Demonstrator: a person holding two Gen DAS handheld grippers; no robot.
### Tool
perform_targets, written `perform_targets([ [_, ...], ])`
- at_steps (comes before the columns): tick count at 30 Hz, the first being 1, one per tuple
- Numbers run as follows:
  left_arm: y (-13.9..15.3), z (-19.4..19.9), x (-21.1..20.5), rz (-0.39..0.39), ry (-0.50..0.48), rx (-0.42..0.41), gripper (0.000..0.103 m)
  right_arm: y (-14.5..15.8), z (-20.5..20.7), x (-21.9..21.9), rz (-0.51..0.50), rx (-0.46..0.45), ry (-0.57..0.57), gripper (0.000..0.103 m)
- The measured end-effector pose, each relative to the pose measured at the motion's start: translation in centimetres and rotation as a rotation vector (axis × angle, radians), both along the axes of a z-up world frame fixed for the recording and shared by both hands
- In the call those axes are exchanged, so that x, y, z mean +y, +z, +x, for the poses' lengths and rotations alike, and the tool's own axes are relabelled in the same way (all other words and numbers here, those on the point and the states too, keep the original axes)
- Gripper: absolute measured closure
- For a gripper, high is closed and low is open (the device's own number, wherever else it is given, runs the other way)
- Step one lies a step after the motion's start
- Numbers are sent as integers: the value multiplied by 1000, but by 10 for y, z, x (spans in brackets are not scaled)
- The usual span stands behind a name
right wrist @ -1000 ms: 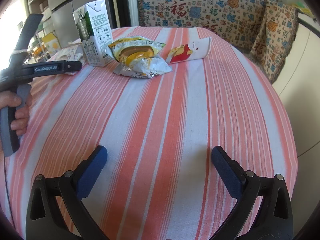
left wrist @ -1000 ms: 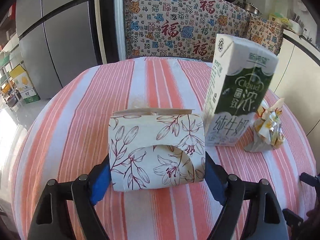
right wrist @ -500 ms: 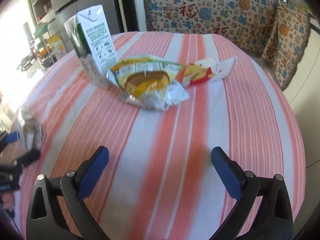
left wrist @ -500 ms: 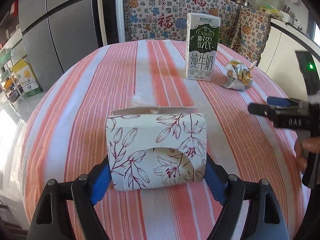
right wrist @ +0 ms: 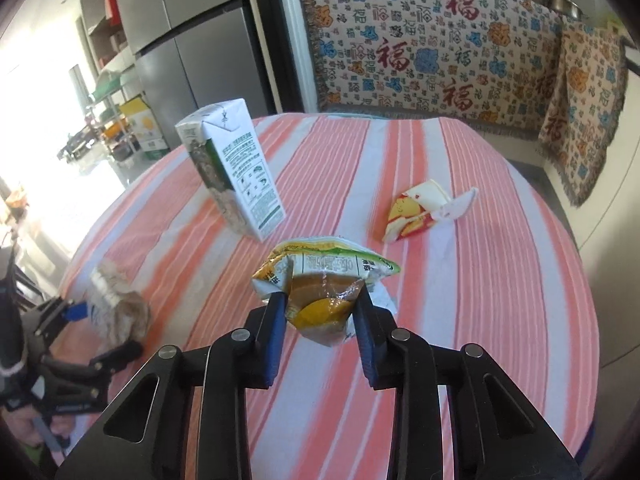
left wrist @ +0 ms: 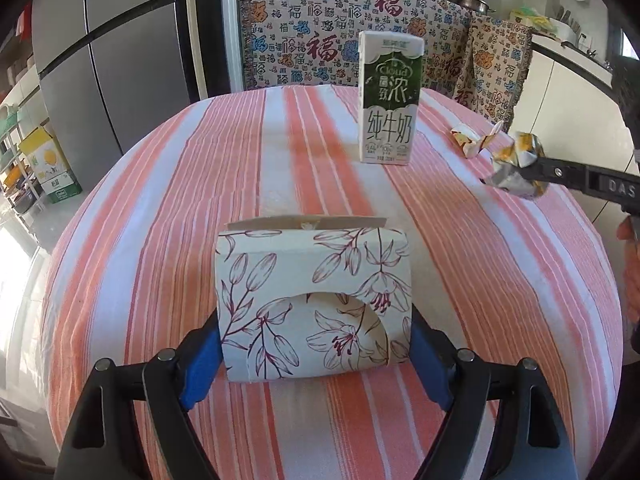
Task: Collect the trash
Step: 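Carry the napkin holder and bun wrapper over the blue wastebasket and release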
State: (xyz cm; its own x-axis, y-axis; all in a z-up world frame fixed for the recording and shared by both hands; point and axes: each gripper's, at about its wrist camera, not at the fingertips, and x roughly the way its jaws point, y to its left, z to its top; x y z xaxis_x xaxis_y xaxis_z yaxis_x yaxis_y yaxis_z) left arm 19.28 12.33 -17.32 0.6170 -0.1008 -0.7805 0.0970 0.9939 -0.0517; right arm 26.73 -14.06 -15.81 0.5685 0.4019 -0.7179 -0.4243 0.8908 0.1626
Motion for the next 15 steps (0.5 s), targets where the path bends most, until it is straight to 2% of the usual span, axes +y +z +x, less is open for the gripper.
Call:
perform_targets([
  [5,13,-19,-31,-38,-52,-29,19,7,-45,-45,37,21,-12,71],
  [15,35,-30,-130,-64,-216,-48,19,16,-91,-137,32,11,-116,72],
])
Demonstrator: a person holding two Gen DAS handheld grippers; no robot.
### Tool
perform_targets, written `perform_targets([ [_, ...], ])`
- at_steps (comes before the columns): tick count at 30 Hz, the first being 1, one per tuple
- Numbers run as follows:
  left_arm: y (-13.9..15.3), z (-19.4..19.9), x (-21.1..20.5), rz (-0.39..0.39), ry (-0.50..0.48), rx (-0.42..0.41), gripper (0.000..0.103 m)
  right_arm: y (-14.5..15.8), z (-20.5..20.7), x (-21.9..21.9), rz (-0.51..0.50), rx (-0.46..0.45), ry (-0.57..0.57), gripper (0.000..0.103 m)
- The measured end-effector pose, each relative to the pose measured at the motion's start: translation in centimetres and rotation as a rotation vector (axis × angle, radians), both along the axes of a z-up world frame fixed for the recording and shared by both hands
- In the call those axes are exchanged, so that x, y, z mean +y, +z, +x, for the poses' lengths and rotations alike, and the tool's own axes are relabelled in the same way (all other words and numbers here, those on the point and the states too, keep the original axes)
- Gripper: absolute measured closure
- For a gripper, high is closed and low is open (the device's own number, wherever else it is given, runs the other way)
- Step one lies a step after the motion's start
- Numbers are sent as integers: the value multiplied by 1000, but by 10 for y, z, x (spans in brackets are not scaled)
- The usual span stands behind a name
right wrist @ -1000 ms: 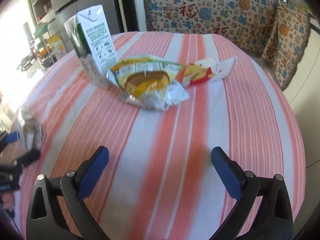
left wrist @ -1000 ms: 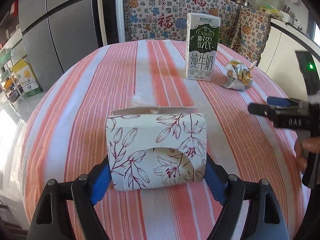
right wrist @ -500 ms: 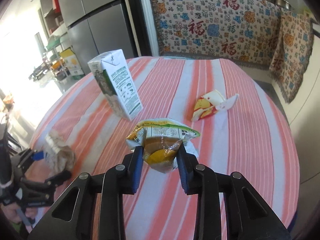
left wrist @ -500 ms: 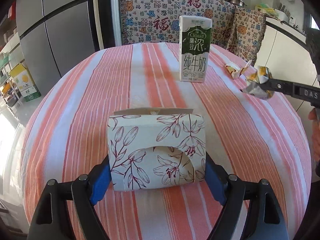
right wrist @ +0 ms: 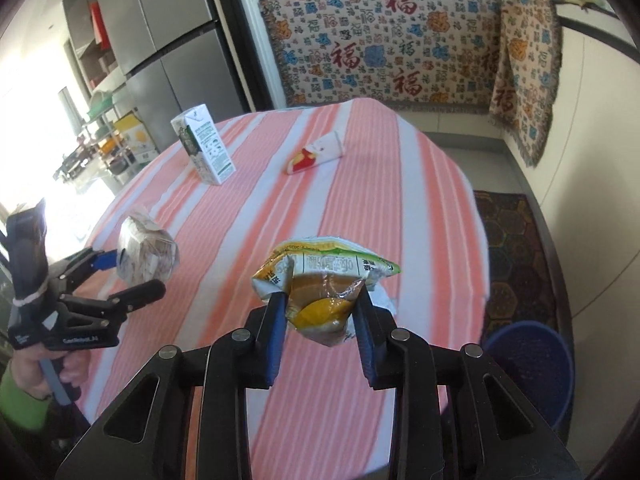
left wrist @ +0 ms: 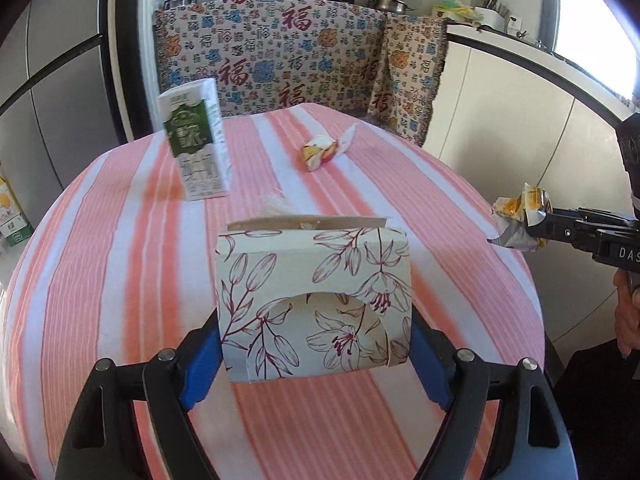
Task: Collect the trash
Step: 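Carry the napkin holder and bun wrapper over the blue wastebasket and release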
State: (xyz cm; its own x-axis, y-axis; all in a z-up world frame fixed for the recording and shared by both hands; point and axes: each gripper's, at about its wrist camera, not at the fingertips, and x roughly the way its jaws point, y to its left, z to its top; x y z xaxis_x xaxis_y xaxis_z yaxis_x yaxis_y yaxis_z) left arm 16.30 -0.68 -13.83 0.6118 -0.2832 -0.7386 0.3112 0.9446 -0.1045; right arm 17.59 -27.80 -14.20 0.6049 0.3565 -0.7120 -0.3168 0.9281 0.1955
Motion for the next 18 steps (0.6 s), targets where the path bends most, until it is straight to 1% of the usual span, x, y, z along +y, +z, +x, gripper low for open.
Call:
perform_targets([
  [11,16,0,-118,-1,-171,2,19,-13,-15,-123,-15,22,-216,71],
  [18,16,3,-201,-6,-290,11,19,-26,-18,-186,-32,56,-327,71],
])
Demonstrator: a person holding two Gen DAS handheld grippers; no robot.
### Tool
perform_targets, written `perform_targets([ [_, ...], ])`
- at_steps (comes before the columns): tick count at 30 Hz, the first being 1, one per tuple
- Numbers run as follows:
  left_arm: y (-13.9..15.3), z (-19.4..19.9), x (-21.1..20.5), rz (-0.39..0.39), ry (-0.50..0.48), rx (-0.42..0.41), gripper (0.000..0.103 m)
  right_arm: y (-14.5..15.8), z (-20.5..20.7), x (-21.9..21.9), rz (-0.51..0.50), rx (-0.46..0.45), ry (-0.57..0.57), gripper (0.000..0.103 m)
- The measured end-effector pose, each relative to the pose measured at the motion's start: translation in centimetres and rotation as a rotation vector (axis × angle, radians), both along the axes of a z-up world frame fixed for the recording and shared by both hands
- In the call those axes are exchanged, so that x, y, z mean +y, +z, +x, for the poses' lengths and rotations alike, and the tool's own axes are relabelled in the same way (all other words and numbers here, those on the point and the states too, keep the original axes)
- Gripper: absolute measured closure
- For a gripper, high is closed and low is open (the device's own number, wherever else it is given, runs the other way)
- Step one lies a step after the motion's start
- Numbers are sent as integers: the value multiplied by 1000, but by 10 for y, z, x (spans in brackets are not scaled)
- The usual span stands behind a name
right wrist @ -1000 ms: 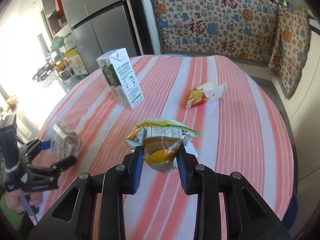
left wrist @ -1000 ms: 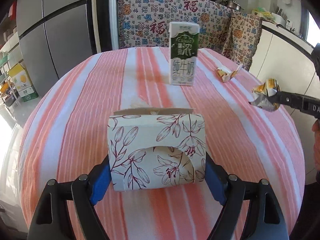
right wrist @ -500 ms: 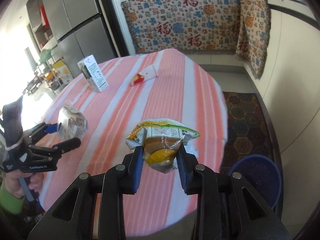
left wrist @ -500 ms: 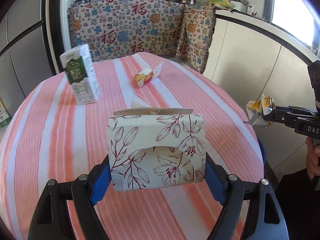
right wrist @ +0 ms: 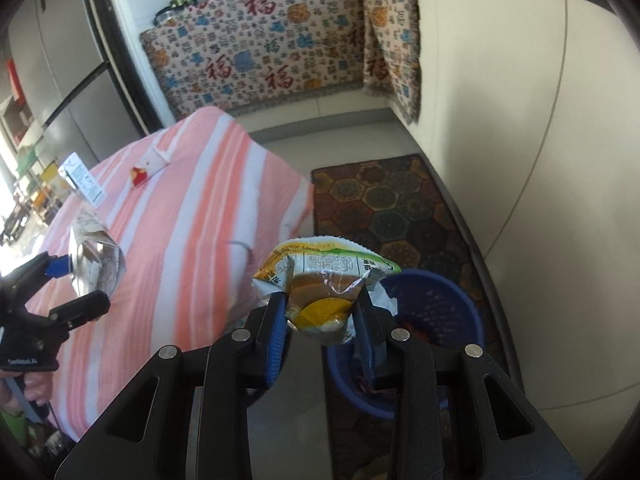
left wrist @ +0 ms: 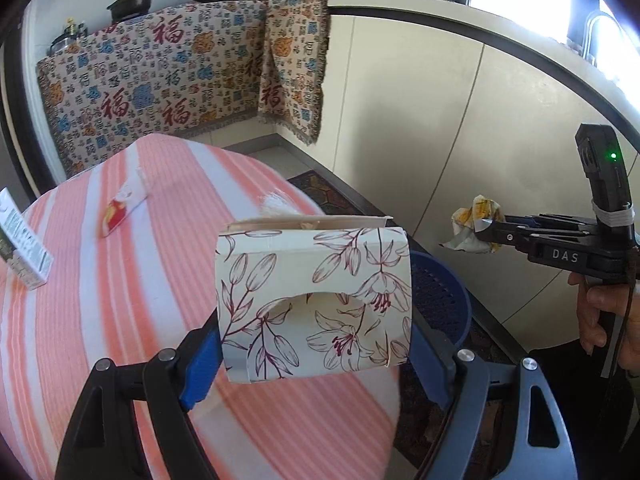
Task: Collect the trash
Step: 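Carry the napkin holder and bun wrapper over the blue wastebasket and release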
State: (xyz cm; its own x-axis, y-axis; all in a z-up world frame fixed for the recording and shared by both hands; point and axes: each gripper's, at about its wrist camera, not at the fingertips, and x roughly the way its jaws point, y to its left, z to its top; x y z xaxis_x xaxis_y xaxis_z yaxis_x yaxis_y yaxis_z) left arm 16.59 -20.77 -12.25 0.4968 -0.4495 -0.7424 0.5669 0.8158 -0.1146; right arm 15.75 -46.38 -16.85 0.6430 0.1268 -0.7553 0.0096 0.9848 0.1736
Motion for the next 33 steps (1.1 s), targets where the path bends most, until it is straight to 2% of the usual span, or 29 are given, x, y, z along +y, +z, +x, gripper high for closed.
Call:
perform_targets([
  [9,-15,8,-88,-9,-112,33,19,-20,4,-53,13,41,-85,72],
  [16,-37,23,-143,22,-169,58,19,-32,16,-83,60,77,-138,72],
  [25,-77,48,-184,45,-184,125,19,-66,27,-121,172,134,-230,71],
  [33,-105,58,-209,73,-188,148,19,-86,37,-135,206,171,-252,71],
])
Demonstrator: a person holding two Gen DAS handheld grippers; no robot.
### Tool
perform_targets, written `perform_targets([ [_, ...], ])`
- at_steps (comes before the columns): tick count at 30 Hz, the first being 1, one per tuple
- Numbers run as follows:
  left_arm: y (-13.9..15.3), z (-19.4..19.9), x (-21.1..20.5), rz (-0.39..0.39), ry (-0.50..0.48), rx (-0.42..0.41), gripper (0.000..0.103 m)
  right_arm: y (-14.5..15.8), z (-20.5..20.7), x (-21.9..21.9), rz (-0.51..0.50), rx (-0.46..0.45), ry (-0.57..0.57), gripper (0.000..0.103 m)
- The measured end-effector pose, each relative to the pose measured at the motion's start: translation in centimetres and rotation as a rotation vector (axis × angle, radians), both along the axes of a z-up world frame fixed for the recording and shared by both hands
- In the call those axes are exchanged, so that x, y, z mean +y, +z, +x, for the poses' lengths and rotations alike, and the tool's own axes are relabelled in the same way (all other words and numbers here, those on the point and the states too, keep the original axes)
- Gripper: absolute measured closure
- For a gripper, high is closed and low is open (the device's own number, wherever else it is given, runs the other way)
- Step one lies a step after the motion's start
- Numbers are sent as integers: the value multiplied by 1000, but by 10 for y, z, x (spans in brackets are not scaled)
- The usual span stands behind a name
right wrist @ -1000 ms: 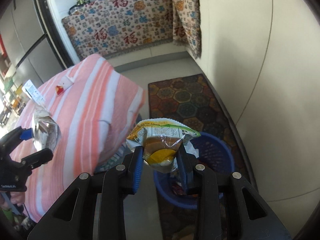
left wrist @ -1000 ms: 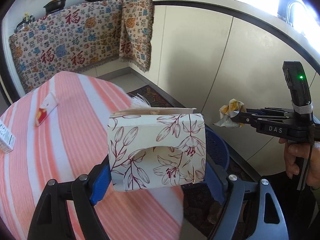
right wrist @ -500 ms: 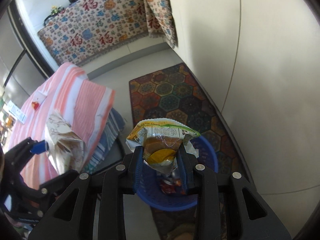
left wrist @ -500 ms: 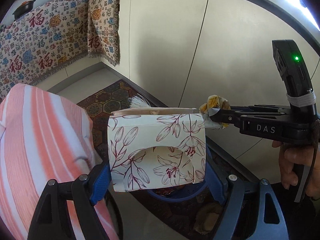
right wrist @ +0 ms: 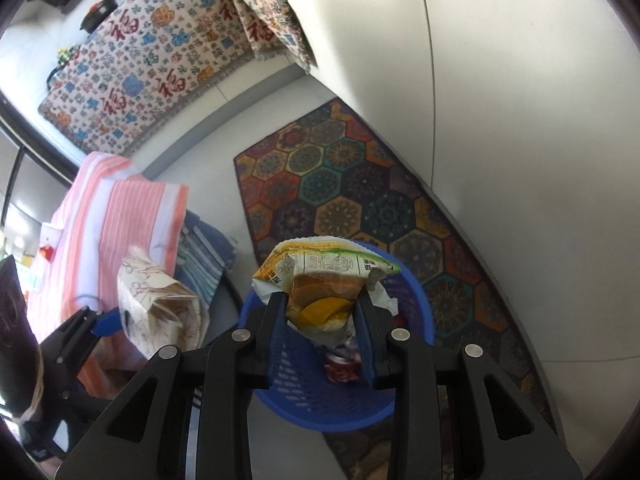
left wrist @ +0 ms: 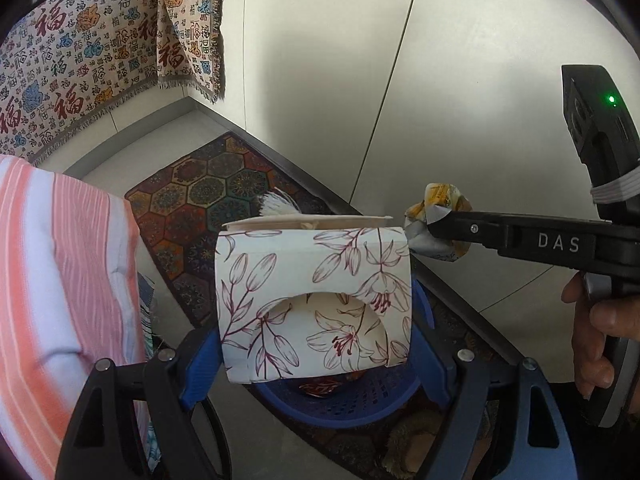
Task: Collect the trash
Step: 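Carry the napkin holder and bun wrapper over the blue wastebasket and release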
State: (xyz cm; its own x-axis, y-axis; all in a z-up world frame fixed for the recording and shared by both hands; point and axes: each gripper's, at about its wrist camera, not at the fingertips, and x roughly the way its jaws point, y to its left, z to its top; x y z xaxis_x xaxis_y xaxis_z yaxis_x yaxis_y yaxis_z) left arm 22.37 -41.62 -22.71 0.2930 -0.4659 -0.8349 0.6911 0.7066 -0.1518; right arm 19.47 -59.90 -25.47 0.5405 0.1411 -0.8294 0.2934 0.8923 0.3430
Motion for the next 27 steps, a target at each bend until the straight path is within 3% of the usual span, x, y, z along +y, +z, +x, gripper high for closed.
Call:
perform_targets([
  [7,-17,8,-14,28,-22,-6,19,-9,8,-4,22,7,-15,71],
  [11,-28,12,-20,34,-25,-7,19,-9,9,-6,34,-6,-36,59],
  [16,-37,18,-26,37,-19,17,19,-2,9,-7,36,-38,-49,54],
  [27,-14,8,-9,-1,1,-1,19,16,9,3,-3,-91,-40,44],
])
